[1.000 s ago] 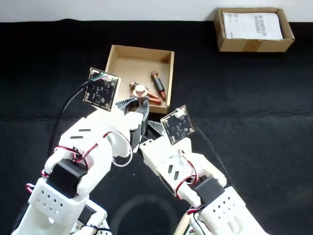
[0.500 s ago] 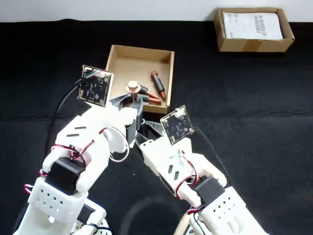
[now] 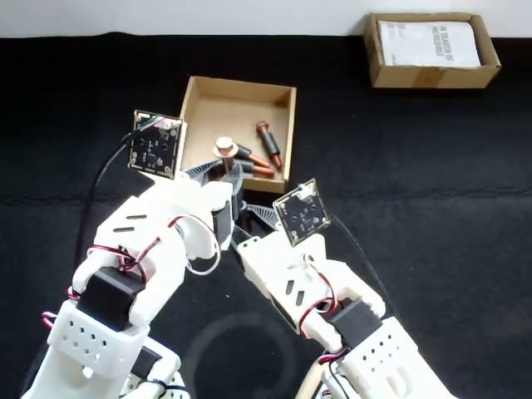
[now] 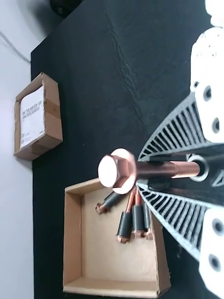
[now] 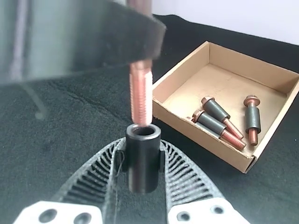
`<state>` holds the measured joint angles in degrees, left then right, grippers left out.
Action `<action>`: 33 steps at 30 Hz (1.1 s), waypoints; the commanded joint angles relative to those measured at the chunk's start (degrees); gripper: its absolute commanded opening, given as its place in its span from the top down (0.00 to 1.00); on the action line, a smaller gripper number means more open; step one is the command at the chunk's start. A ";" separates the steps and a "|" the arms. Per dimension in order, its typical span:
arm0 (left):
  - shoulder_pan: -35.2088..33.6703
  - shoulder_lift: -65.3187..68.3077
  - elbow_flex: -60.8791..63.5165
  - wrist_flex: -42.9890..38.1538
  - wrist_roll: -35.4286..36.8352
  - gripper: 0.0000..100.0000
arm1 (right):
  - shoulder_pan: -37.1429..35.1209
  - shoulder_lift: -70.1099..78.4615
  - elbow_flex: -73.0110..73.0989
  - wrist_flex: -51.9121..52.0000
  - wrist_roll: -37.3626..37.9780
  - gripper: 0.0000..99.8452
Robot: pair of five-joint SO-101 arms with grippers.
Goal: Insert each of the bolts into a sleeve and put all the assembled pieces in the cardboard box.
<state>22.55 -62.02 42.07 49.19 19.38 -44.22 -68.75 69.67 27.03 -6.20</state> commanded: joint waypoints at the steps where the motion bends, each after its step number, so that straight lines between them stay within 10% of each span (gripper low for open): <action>1: 1.71 -0.66 0.13 -0.09 0.62 0.99 | -0.22 0.04 -1.54 -1.36 0.44 0.99; 33: -0.48 -1.19 5.49 8.18 0.26 0.90 | 1.63 0.04 -3.30 -1.10 0.53 0.99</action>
<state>22.73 -62.02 48.31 55.25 19.91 -43.96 -68.75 69.67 26.95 -6.20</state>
